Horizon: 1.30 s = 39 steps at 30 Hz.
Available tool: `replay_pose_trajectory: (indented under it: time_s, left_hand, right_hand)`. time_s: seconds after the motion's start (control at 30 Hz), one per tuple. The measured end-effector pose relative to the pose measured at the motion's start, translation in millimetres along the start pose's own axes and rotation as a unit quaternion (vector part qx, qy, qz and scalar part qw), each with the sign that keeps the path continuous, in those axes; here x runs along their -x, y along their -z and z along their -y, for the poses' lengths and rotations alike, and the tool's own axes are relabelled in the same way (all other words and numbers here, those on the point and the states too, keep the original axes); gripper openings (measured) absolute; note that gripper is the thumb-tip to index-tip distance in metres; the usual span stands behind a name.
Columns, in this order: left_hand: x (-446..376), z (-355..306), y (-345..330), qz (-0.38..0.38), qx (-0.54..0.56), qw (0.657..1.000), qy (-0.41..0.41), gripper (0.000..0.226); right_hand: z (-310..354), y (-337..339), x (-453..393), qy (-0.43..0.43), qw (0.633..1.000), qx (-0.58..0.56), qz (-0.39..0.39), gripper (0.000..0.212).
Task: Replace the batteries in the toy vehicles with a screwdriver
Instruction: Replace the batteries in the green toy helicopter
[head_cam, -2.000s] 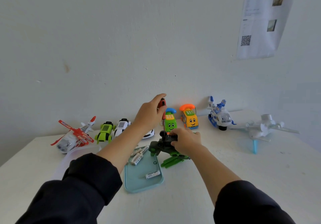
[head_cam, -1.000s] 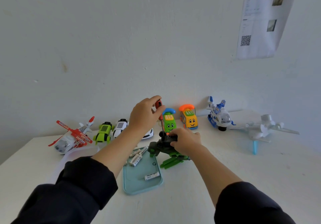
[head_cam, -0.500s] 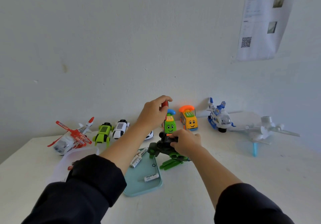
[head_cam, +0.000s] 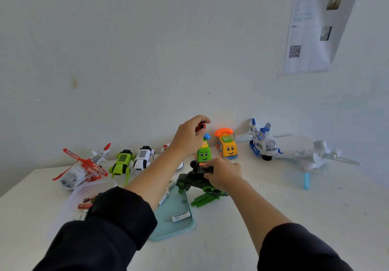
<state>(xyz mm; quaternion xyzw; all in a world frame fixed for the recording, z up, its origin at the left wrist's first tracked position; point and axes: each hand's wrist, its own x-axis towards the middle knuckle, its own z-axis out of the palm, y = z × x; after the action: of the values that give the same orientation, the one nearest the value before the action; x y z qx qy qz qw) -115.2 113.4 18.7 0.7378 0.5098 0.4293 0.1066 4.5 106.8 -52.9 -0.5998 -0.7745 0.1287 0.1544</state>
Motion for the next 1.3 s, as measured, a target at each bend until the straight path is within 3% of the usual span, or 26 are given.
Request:
replay_pose_trajectory:
  time_s: [0.2, 0.3, 0.5, 0.63, 0.8, 0.9, 1.03, 1.17, 1.3]
  left_hand:
    - [-2, -4, 0, -0.092, -0.052, 0.994, 0.013, 0.028]
    - [1, -1, 1, -0.098, -0.072, 0.992, -0.022, 0.027]
    - [5, 10, 4, -0.113, -0.045, 0.993, 0.006, 0.015]
    - [2, 12, 10, -0.137, -0.065, 0.988, 0.001, 0.021]
    - [-6, 3, 17, -0.084, -0.037, 0.995, 0.031, 0.013]
    - [-5, 8, 16, -0.092, -0.045, 0.994, 0.031, 0.01]
    - [-2, 9, 15, -0.13, -0.094, 0.987, 0.027, 0.03]
    - [-5, 4, 22, -0.098, -0.059, 0.993, 0.029, 0.011]
    - [-4, 5, 24, -0.077, -0.02, 0.996, 0.049, 0.013]
  right_hand:
    - [0, 0, 1, -0.001, 1.0, 0.0, 0.002, 0.036]
    - [0, -1, 0, -0.002, 1.0, 0.002, 0.001, 0.036]
    - [0, 0, -1, -0.004, 1.0, 0.007, 0.004, 0.036]
    - [1, 0, -2, -0.002, 1.0, 0.008, 0.003, 0.035]
    - [1, 0, 0, 0.0, 1.0, 0.005, 0.003, 0.035]
    - [1, 0, 1, 0.0, 1.0, 0.002, 0.002, 0.034]
    - [1, 0, 0, 0.0, 1.0, 0.007, 0.003, 0.036]
    - [2, 1, 0, -0.002, 1.0, 0.008, 0.005, 0.036]
    - [2, 1, 1, 0.0, 1.0, 0.004, 0.005, 0.036]
